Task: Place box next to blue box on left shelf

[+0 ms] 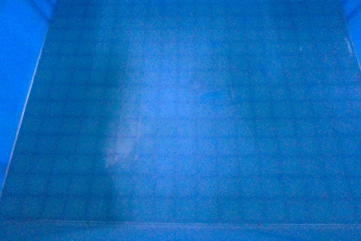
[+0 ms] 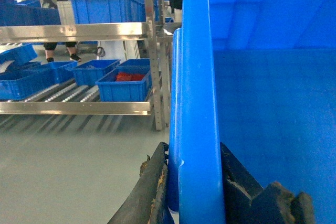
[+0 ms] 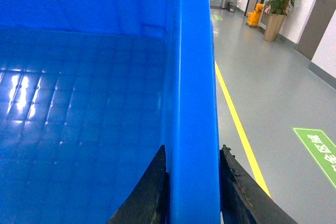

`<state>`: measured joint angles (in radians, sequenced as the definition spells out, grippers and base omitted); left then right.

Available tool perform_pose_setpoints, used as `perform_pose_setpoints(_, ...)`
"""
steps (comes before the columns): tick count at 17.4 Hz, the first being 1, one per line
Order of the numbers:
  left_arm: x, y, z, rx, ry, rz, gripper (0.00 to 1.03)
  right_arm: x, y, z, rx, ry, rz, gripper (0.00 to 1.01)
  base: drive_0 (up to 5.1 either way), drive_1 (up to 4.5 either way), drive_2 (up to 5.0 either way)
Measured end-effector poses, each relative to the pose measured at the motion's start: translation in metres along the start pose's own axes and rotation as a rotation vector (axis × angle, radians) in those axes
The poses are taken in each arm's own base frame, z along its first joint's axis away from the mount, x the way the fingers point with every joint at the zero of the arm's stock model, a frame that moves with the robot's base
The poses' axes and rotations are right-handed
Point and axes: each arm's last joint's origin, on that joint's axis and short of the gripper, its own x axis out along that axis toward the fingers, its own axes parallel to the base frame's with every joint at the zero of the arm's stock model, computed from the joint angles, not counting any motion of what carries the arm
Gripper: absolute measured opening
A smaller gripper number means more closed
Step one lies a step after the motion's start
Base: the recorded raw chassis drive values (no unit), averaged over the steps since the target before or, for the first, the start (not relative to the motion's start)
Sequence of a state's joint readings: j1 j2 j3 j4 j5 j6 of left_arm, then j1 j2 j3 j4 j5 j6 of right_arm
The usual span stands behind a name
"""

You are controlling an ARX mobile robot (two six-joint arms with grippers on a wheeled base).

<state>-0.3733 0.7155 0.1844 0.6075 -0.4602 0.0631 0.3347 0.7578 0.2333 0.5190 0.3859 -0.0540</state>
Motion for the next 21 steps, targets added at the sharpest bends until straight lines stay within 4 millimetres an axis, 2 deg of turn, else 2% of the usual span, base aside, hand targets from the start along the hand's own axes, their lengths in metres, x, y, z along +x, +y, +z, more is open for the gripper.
perform_pose_setpoints(21,0.0,-0.0001,-0.0001,0.003,0.001,-0.001,0.2,0.0,0.0,0.0001,0.0,-0.001,0.0,0.21,0.0,4.27,-4.3)
